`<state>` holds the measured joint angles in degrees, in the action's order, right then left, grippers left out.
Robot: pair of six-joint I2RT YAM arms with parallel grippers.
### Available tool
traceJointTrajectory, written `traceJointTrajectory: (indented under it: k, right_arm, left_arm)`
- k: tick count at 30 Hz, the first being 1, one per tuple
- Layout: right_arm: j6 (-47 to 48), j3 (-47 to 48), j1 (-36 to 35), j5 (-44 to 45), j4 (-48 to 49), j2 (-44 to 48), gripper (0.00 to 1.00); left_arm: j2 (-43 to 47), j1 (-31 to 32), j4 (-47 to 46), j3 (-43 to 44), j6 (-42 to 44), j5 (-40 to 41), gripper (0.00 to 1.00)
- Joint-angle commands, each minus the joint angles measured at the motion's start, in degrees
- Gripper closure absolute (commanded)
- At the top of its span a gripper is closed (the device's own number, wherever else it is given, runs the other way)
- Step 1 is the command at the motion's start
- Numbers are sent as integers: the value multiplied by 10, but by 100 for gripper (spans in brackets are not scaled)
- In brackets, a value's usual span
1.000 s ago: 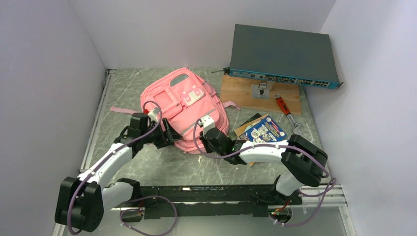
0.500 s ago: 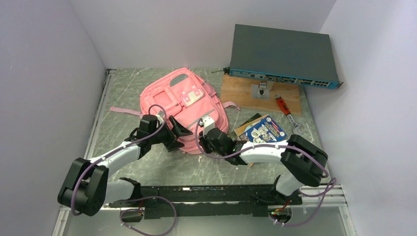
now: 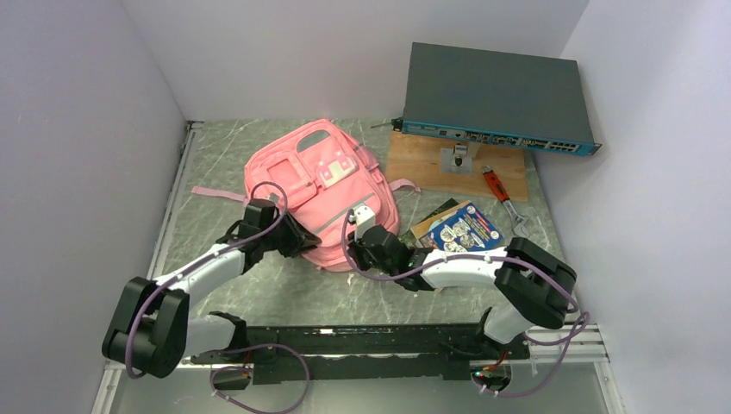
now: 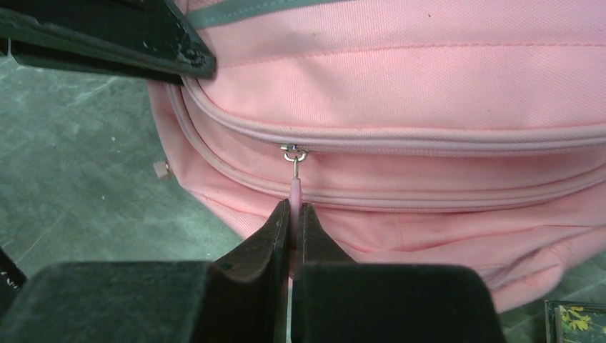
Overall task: Pack the student bag
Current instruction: Zip the student bag at the center of the board.
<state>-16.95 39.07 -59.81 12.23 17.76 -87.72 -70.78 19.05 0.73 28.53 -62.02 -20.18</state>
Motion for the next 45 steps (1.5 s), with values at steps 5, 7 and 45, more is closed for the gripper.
traceJointTrajectory:
  k: [5,7,45]
  right_arm:
    - [30,-11,-4,49,-17,50,100]
    - [33,-16,2,61,-26,58,100]
    - [53,-30,62,-27,2,75,100]
  left_arm:
    - [48,-68,118,47,131,89,100]
    - [62,-84,141,54,155,98,100]
    - [266,-113,157,-25,-105,-119,22]
